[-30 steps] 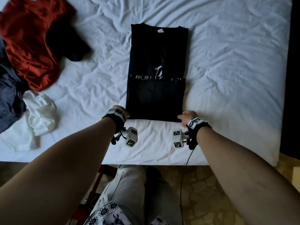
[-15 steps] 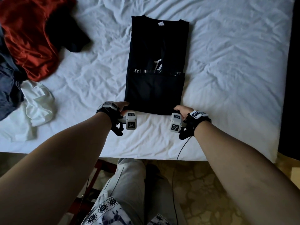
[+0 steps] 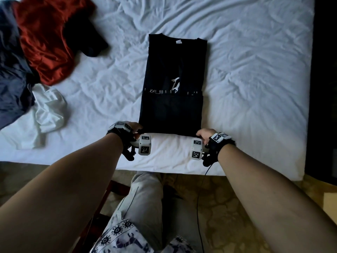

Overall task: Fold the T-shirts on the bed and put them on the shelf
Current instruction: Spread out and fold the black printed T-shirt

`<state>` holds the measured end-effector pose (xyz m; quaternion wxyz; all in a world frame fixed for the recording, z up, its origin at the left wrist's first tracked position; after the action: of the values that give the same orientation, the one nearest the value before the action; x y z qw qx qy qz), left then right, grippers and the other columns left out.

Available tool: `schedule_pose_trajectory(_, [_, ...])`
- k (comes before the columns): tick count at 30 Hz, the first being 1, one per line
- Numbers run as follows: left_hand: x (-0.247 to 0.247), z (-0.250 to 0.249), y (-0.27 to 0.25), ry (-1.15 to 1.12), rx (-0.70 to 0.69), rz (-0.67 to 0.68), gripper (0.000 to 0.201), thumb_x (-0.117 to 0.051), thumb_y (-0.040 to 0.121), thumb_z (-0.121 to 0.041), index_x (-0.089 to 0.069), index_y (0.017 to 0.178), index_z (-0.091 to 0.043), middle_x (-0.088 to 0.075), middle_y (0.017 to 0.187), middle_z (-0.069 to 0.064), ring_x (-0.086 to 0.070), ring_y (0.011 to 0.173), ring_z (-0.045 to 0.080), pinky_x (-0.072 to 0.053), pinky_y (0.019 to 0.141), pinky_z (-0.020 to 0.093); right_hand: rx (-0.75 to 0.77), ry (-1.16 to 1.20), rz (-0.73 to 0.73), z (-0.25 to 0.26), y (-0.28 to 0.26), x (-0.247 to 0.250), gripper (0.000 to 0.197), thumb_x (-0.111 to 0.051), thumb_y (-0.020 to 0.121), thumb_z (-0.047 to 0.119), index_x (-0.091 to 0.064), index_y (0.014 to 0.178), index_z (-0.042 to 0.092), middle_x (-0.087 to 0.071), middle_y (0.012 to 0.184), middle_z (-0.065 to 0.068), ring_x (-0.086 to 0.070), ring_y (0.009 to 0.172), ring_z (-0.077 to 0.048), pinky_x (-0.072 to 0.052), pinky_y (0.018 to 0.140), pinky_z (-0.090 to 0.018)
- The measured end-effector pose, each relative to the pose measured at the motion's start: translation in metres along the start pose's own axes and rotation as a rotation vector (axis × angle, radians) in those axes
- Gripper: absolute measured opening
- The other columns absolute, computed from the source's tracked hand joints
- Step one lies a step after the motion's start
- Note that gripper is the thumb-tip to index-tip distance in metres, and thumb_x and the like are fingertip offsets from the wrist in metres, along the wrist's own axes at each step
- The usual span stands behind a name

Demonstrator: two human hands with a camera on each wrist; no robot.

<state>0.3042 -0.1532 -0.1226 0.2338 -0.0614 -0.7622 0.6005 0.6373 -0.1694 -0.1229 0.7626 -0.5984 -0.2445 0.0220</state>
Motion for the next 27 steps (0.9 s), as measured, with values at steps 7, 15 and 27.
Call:
schedule_pose_trajectory(7, [0.021,-0.041,-0.038,-0.300,-0.344,-0.177,0.022,-0.049,0.093,-0.006,-0.050,0.108,-0.023,-0.065,0.075,0.006,-0.064,0.059,0.018,-0.047,0.052,0.026,0.305,0.402,-0.225,0.022,-0.033,0.024,0.038,-0.052,0.086,0.001,-0.051,0.113,0.027,-0.061,0.074,-0.008,-0.054,0.049,-0.017,-0.052,0.051,-0.028])
schedule_pose_trajectory(15, [0.052,-0.084,-0.080,-0.378,-0.520,-0.217,0.023,-0.057,0.084,-0.012,-0.072,0.101,-0.014,-0.067,0.082,0.005,-0.061,0.069,0.015,-0.051,0.062,0.024,0.473,0.436,-0.311,0.065,-0.071,0.066,0.027,-0.054,0.083,0.003,-0.074,0.100,0.007,-0.062,0.067,-0.009,-0.054,0.053,-0.016,-0.046,0.049,-0.024])
schedule_pose_trajectory(27, [0.108,-0.198,-0.071,-0.142,-0.690,-0.405,0.012,-0.067,0.077,-0.021,-0.073,0.086,-0.026,-0.072,0.086,0.007,-0.070,0.084,0.027,-0.058,0.078,0.037,0.648,0.327,-0.414,0.169,-0.066,0.126,0.021,-0.070,0.064,0.028,-0.074,0.084,0.029,-0.071,0.076,0.005,-0.061,0.068,-0.011,-0.055,0.076,-0.036])
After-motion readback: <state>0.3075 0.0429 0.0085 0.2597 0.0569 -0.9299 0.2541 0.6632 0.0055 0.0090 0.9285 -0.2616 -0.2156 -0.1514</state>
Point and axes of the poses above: each hand's wrist, its own y-axis towards the middle knuckle, its own x-axis out of the back of the hand, z = x × y, the point moved 10 cm from there along y, towards the middle knuckle
